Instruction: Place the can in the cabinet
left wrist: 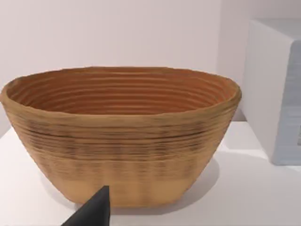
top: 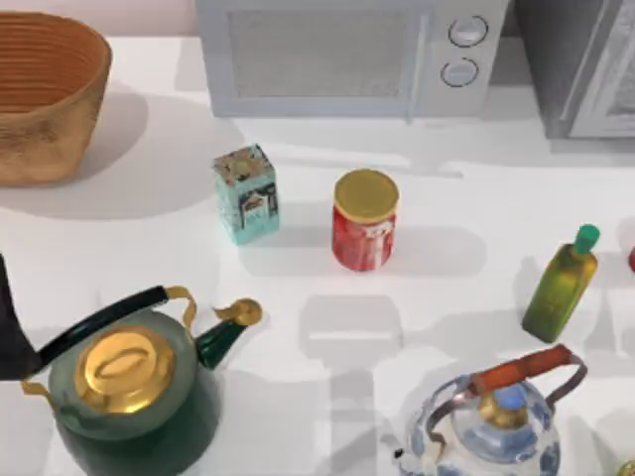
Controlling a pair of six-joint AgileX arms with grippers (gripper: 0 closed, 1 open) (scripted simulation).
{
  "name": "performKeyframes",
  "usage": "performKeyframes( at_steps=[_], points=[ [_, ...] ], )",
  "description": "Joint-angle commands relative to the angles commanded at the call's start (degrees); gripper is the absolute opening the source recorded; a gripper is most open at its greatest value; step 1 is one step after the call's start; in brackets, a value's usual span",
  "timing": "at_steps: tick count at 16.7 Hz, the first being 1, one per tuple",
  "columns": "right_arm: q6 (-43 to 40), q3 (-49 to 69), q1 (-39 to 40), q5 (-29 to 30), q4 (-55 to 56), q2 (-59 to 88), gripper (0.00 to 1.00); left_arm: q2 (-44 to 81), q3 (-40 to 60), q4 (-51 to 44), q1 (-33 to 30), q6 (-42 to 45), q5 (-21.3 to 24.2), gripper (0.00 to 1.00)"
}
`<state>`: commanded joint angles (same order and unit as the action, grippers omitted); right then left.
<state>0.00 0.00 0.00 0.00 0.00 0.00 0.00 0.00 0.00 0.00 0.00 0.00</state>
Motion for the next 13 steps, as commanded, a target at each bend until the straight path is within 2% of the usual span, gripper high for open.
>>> performKeyframes(
  at_steps=[6,10,13],
  points=[
    [-1.7,1.8,-1.0,-1.1,4.4,6.1,1.00,0.0,0.0,0.0,0.0,0.0,0.0,1.00],
    [-3.0,5.5,-1.5,-3.4,15.5,21.4,1.00,0.0,0.0,0.0,0.0,0.0,0.0,1.00],
    [-3.2,8.7,-1.7,-5.1,28.6,38.8,1.00,0.0,0.0,0.0,0.0,0.0,0.0,1.00]
  ],
)
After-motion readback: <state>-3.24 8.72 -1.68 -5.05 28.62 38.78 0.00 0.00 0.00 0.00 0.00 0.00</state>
